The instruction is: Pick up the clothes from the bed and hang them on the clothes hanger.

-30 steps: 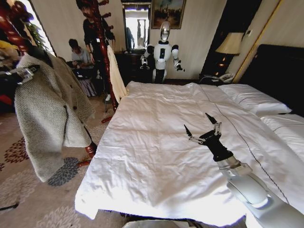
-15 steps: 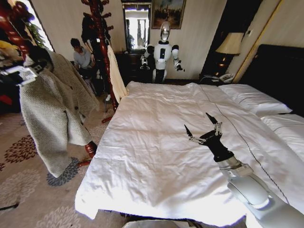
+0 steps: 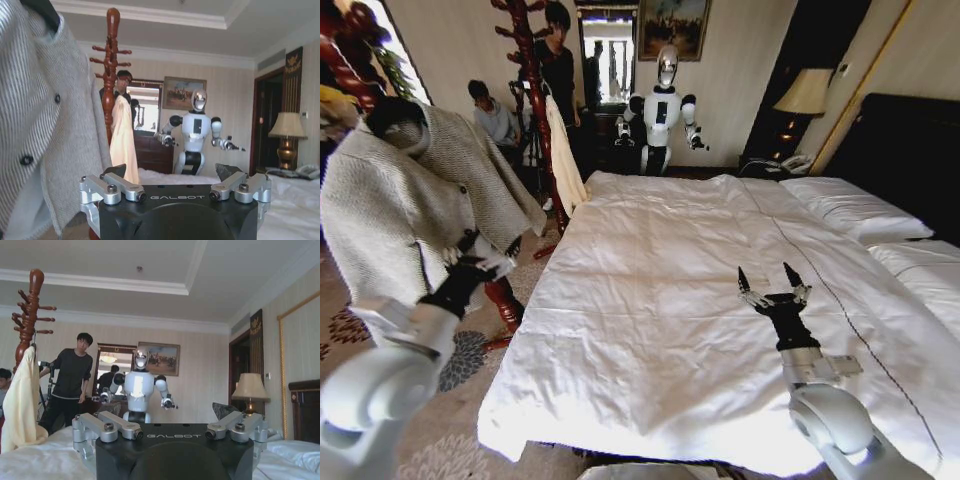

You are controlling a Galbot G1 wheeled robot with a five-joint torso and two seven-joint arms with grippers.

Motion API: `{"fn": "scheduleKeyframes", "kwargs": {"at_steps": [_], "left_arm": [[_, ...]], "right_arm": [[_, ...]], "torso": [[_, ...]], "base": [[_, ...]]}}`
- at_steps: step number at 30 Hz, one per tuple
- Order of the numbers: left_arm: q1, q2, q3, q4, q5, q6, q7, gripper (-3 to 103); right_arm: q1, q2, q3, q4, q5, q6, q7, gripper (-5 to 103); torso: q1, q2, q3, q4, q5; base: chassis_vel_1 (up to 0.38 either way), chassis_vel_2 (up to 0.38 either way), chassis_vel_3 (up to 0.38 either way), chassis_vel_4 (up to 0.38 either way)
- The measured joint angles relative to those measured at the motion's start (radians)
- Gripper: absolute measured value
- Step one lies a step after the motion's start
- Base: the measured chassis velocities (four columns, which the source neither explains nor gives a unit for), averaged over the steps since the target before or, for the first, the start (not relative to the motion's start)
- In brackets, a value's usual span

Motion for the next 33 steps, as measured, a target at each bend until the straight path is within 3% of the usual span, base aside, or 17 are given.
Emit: {"fn": "scheduleKeyframes", "kwargs": {"at_steps": [2,3,6,8,12,17,33], "left_arm": [[0.037,-0.060,0.063,0.049,0.111,-0.077,0.048,100],[0.037,-0.060,0.063,0.049,0.111,-0.077,0.048,100],[0.094,-0.173,0.146,0.145,0.240,-0.247,0.132,100],[0.134,-0.238,0.172,0.167,0.283,-0.323,0.187,100],[0.174,-0.288,0.184,0.138,0.288,-0.351,0.224,100],[0.168,-0.298,0.163,0.122,0.251,-0.346,0.232,100],[0.166,-0.293,0.152,0.119,0.233,-0.332,0.229,100]], "right_arm": [[-0.024,0.076,-0.036,-0.059,-0.076,0.051,-0.038,100],[-0.024,0.076,-0.036,-0.059,-0.076,0.051,-0.038,100],[-0.077,0.154,-0.078,-0.114,-0.166,0.101,-0.067,100],[-0.119,0.167,-0.087,-0.099,-0.185,0.096,-0.058,100],[-0.170,0.127,-0.078,-0.019,-0.182,0.049,-0.035,100],[-0.184,0.071,-0.046,0.022,-0.178,0.026,-0.037,100],[-0.182,0.063,-0.045,0.021,-0.170,0.022,-0.047,100]], "torso": [[0.000,0.000,0.000,0.0001,0.0006],[0.000,0.000,0.000,0.0001,0.0006],[0.000,0.000,0.000,0.0001,0.0002],[0.000,0.000,0.000,-0.0003,0.0001],[0.000,0.000,0.000,0.0002,0.0001],[0.000,0.000,0.000,0.0002,0.0000],[0.000,0.000,0.000,0.0001,0.0000]], "base": [[0.000,0.000,0.000,0.000],[0.000,0.000,0.000,0.000],[0.000,0.000,0.000,0.000],[0.000,0.000,0.000,0.000],[0.000,0.000,0.000,0.000],[0.000,0.000,0.000,0.000],[0.000,0.000,0.000,0.000]]}}
